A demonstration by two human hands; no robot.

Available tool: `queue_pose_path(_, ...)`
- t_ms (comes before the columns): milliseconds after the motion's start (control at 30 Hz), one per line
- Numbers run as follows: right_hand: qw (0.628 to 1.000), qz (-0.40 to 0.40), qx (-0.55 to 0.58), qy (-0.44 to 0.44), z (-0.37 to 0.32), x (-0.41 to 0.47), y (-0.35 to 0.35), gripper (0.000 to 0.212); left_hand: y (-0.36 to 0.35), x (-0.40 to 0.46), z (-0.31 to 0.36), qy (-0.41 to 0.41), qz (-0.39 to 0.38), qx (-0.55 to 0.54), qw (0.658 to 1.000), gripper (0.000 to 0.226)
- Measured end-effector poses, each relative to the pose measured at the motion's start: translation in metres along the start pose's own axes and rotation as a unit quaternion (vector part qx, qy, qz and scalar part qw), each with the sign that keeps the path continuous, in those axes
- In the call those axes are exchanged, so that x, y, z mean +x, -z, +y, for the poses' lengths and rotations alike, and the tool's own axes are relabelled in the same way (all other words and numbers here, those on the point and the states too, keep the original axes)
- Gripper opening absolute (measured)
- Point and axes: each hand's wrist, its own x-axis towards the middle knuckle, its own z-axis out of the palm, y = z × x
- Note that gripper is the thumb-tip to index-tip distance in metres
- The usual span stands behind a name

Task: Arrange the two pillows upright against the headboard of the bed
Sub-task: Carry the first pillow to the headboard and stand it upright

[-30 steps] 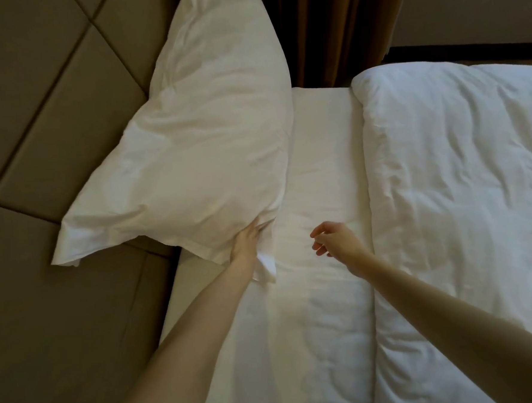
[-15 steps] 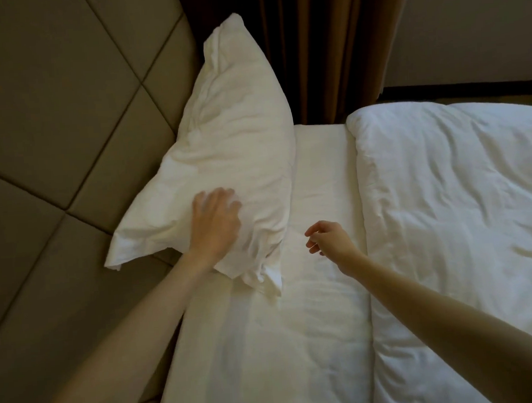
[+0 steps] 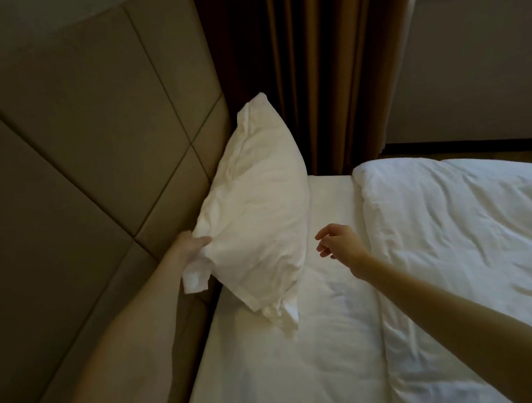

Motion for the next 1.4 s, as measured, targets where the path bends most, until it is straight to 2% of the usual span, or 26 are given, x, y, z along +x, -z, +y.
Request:
queue_pose_path(33, 1.000, 0.000, -0.003, 0.004, -0.006, 0.001, 0.001, 0.027, 0.004, 0.000, 0.007, -0.037, 0.000, 0.028, 0.999, 0.063)
queue_pose_path(100, 1.000, 0.002, -0.008, 0.017, -0.020, 0.001, 0.000, 0.026, 0.014, -0.003, 0.024, -0.131, 0.061, 0.135, 0.980, 0.046)
queue_pose_path(200, 0.999, 0.009, -0.024, 0.048, -0.036, 0.002, -0.002, 0.027, 0.017, -0.011, 0.040, -0.275, 0.262, 0.237, 0.894, 0.010)
queue_pose_path(233, 0.998, 0.010, -0.029, 0.053, -0.038, 0.002, -0.003, 0.027, 0.017, -0.011, 0.039, -0.296, 0.310, 0.240, 0.871, 0.010)
queue_pose_path(267, 0.998, 0.009, -0.034, 0.052, -0.037, 0.000, -0.005, 0.027, 0.014, -0.011, 0.032, -0.287, 0.327, 0.249, 0.865, 0.010)
queue_pose_path(333, 0.999, 0.007, -0.032, 0.044, -0.033, -0.004, -0.007, 0.027, 0.008, -0.009, 0.011, -0.217, 0.292, 0.307, 0.880, 0.021)
queue_pose_path(400, 0.999, 0.007, -0.027, 0.030, -0.027, -0.008, -0.008, 0.027, 0.006, -0.008, -0.007, -0.164, 0.230, 0.385, 0.879, 0.031)
queue_pose_path(467, 0.999, 0.006, -0.026, 0.022, -0.025, -0.014, -0.008, 0.027, 0.006, -0.012, -0.011, -0.174, 0.205, 0.429, 0.862, 0.027)
queue_pose_path(533, 0.999, 0.009, -0.027, 0.024, -0.027, -0.020, -0.005, 0.027, 0.009, -0.019, -0.002, -0.217, 0.218, 0.448, 0.840, 0.020)
queue_pose_path(600, 0.999, 0.021, -0.019, 0.028, -0.033, -0.029, 0.001, 0.027, 0.015, -0.032, 0.008, -0.251, 0.241, 0.421, 0.837, 0.015)
queue_pose_path(700, 0.998, 0.038, -0.004, 0.041, -0.039, -0.048, 0.016, 0.027, 0.018, -0.060, 0.021, -0.280, 0.245, 0.321, 0.871, 0.011)
queue_pose_path(867, 0.994, 0.076, 0.016, 0.078, -0.041, -0.097, 0.044, 0.023, 0.005, -0.117, 0.031, -0.328, 0.193, 0.172, 0.909, 0.007)
queue_pose_path(1033, 0.988, 0.113, 0.045, 0.097, -0.031, -0.164, 0.074, 0.025, -0.023, -0.184, 0.022, -0.329, 0.135, 0.067, 0.932, 0.012)
queue_pose_path(1267, 0.977, 0.152, 0.097, 0.114, 0.006, -0.261, 0.132, 0.026, -0.085, -0.283, -0.003, -0.337, 0.046, -0.044, 0.939, 0.014)
queue_pose_path(1400, 0.967, 0.186, 0.137, 0.112, 0.052, -0.330, 0.177, 0.025, -0.136, -0.352, -0.025, -0.328, 0.006, -0.072, 0.942, 0.017)
